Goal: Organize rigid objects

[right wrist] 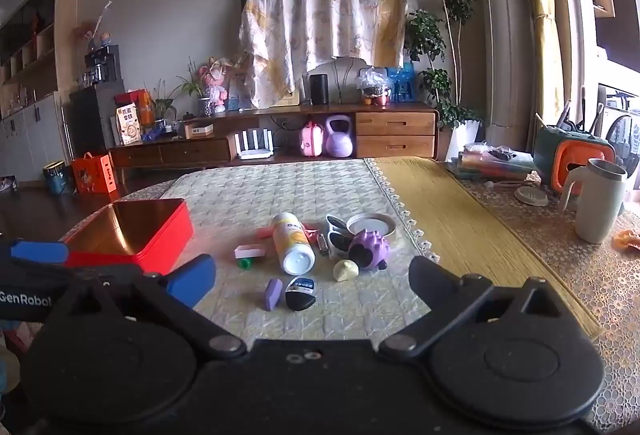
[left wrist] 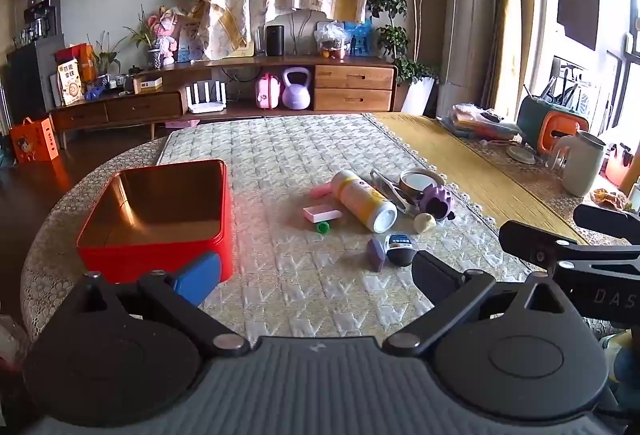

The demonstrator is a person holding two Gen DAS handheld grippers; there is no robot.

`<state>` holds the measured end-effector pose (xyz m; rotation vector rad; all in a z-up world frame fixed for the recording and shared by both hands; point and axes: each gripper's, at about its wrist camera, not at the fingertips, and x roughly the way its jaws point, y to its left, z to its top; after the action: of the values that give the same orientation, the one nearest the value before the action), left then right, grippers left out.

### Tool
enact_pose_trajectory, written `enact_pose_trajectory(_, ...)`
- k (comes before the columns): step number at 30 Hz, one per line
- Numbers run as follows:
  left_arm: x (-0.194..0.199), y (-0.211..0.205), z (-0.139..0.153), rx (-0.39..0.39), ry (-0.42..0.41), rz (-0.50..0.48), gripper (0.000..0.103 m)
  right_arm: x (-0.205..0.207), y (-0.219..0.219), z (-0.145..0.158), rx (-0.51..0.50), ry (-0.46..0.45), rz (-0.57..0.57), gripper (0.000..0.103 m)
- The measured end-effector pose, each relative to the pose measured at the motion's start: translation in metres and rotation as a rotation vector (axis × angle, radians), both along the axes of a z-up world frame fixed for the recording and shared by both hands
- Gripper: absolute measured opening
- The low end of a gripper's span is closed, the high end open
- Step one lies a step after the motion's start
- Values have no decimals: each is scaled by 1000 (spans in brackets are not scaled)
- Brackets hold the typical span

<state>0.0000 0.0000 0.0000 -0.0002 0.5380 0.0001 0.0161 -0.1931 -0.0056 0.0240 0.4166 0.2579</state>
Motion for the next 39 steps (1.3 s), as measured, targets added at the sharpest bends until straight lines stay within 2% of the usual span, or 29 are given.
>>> enact_pose_trajectory(4,-2,0,1,-10,10,9,102,0,-1,0,30,-4,0,103)
enact_pose_trajectory(14,-3,8,0,-26,27,13,102,0,9,0,-8,-18,-7,103)
enact_pose_trajectory(20,7,3,1,-12,38,22,102,2,5,1,5,11,-10,103)
enact_pose_trajectory(25,12,3,1,-30,45,24,102,8,2,-1,14,41,-20,103)
enact_pose_trajectory(39,16,3,-3,-48,59,27,102,9,2,-4,5,54,-17,103)
